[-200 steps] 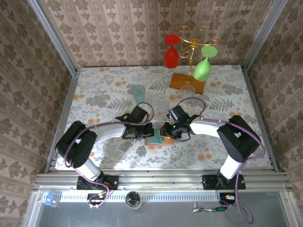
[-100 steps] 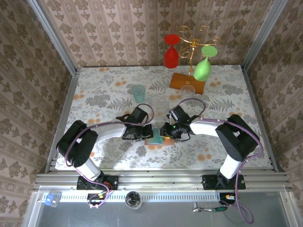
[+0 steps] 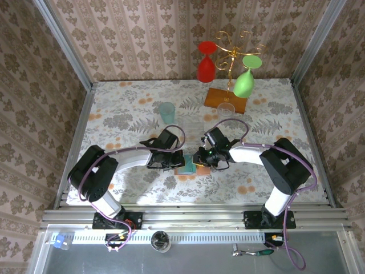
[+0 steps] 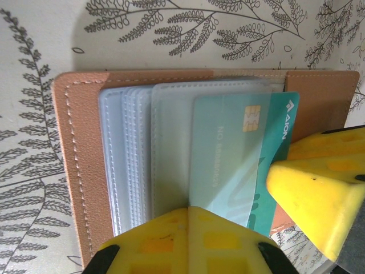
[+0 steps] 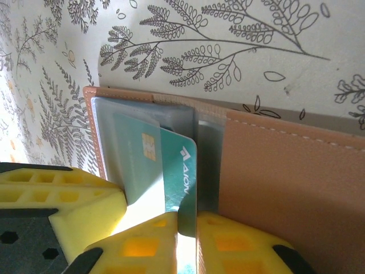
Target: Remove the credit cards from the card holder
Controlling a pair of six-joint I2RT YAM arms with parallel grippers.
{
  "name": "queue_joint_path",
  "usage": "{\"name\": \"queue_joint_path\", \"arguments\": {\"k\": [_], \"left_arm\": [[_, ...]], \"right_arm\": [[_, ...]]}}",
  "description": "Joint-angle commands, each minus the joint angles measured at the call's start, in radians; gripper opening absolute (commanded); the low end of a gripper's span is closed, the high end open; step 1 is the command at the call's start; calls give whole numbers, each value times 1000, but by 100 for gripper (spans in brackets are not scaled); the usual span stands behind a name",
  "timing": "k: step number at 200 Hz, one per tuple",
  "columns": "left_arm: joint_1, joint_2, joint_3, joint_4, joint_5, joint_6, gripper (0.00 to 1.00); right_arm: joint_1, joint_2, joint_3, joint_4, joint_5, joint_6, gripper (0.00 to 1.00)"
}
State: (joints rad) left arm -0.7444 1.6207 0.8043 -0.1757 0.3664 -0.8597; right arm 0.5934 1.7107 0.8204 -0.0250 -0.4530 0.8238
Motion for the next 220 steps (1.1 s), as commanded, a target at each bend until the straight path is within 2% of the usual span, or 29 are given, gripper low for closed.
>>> {"name": "queue_joint_path", "arguments": {"k": [1,63,111,220], "left_arm": [[9,11,-21,-31,-15,7,0],[13,7,-18,-33,-14,10,0],[17,0,-18,-38,-12,13,0],[39,-86,-48,90,34,-53,4]], "right_arm": [[-7,1,-17,10,-13,14,12],[-19,-46,-24,-53,25,-19,10],[-26,-107,0,-167,59,-71,7],[-27,-206,104,-342,122,-177,3]]}}
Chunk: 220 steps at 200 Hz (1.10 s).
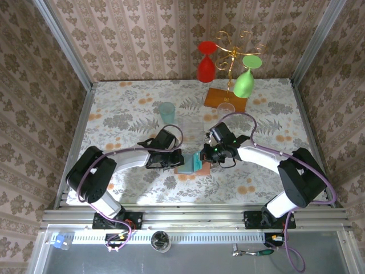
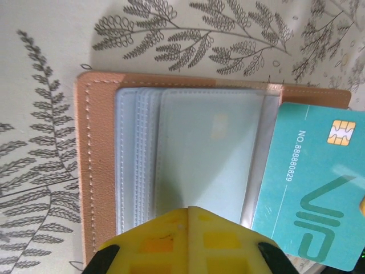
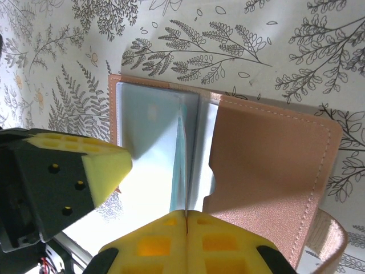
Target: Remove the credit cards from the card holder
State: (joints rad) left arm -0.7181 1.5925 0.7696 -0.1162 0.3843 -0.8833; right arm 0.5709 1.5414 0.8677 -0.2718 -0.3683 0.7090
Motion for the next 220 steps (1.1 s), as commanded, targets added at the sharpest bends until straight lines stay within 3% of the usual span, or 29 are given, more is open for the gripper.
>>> {"name": "queue_joint_path", "arguments": {"k": [1,57,148,185,220], "left_arm": [[13,-60,-14,29,16,-29,4],[56,-168,-77,35,-30,-31,9],[110,-249,-164,45,-38,-30,11],[120,-244,-173,60,-41,-41,11],[126,-237,-165,64,-39,-39,11]], "right_arm": [[-4,-36,58,-98,38,-66,3],[-3,10,249,-335,87,-426,0],[1,264,659,-652,243,-1279,0],[-3,383,836,-777,294,-1473,0],[-18,522,1041,-894,280,-1549,0]]}}
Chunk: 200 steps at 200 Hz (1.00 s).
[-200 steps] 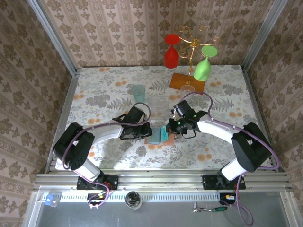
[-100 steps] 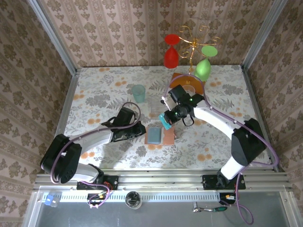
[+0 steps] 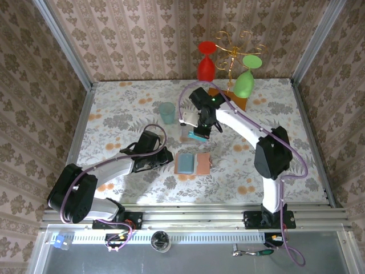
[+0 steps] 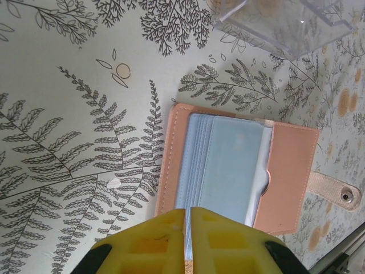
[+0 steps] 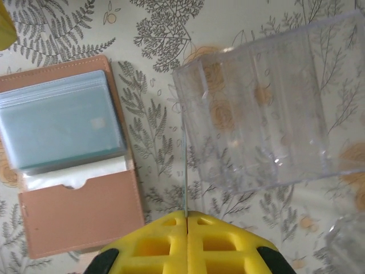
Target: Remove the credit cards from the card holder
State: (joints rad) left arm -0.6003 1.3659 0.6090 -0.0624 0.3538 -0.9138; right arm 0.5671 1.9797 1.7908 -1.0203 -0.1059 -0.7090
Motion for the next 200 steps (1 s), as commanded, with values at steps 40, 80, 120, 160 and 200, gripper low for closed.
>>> {"name": "queue_joint_path", "arguments": {"k": [40,80,120,160,200], "left_arm": [[20,-14,-2,8,-4,-8,11],[23,-23,-4,-10,-9,-2,11],[30,-21,-7,-5,-9,-7,11],[33,-11,12,-13,-3,1,12],[36,-7,22,-24,3,6,12]], "right_arm": [[-26,220,322,-259,-3,-173,0],[-33,318,456,-334,-21,-201,0],[-33,386,531,-370,-35,-224,0],[-35,428,588,-395,-53,-227,0],[-36,440,630,-428,-60,-231,0]]}}
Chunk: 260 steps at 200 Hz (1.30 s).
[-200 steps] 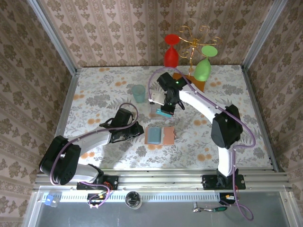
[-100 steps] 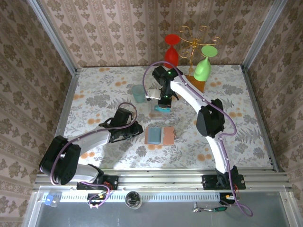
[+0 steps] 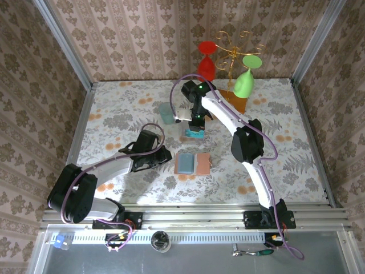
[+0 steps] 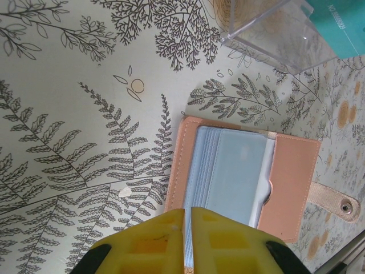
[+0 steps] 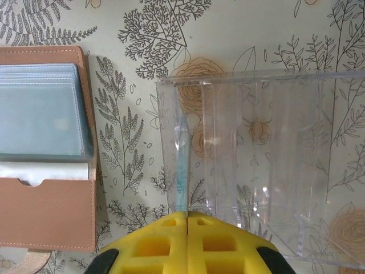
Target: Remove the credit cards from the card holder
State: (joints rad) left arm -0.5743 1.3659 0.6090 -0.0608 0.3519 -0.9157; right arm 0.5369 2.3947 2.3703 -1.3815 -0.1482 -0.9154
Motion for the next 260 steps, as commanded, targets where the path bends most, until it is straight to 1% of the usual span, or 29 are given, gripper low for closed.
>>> {"name": "queue_joint_path", "arguments": {"k": [1,34,73,116,199,260], "left_arm": [[10,-7,23,-26,5,8,12],[11,0,36,-37,7,14,12],[10,2,46,-49,9,17,12],[11,-1,49,-63,6,18,12],[10,6,54,-76,2,20,12],[10,1,44,-74,-1,18,12]], "right_arm": [[-6,24,51,-67,-17,-25,0],[-8,-11,89,-80,-28,-21,0],[-15,-20,100,-67,-5,-23,0],[-28,26,119,-58,-2,-25,0],[-29,120,133,-58,-69,-25,0],[-28,146,132,-71,-108,-31,0]]}}
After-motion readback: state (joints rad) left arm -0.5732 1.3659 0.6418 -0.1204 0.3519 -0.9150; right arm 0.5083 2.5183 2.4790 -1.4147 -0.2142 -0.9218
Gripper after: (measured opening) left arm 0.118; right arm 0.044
